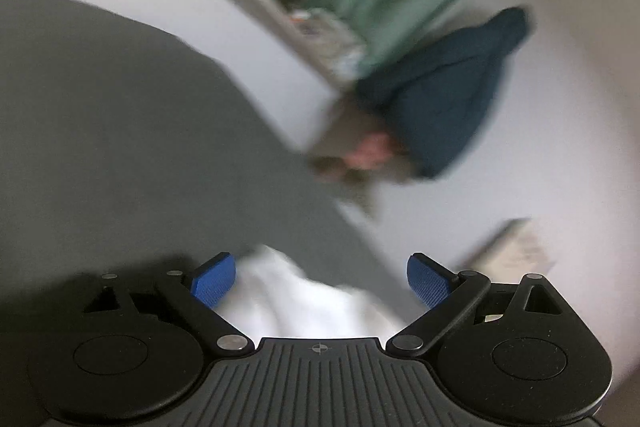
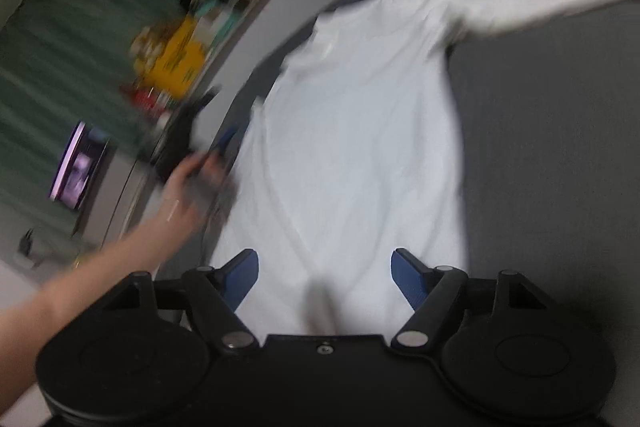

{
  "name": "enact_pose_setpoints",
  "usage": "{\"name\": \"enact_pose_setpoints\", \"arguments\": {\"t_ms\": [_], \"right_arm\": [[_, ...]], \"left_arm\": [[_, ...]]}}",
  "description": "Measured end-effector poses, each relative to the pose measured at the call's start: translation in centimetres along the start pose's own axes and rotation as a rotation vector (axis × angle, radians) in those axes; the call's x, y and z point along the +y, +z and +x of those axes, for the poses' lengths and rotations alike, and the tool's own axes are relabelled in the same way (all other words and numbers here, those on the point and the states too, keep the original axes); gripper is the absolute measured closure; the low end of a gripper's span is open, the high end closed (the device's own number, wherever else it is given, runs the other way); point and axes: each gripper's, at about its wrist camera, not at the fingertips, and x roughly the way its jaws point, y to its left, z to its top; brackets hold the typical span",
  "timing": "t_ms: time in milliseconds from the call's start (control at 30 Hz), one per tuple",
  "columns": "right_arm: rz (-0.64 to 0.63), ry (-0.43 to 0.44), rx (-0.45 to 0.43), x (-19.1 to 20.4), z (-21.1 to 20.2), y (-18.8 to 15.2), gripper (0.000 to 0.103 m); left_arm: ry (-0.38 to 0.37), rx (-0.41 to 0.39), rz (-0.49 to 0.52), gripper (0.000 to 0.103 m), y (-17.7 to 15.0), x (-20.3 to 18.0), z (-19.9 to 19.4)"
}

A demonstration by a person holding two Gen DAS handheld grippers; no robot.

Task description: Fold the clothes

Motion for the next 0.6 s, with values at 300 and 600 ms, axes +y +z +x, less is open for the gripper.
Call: {"name": "enact_pose_setpoints", "arguments": {"t_ms": [300,600], "right_arm": [[0.417,-0.216,-0.549,-7.5,-10.9,1.6,0.031],[0.637,-0.434,-1.075,-15.7,-22.0,1.2,0.047]], "left_arm": [[-0.176,0.194,0.091,0.008,-11.8,-8.6,-17.0],[-0.150,0.188,0.125,0.008,-15.7,-9.7,-24.8]]}}
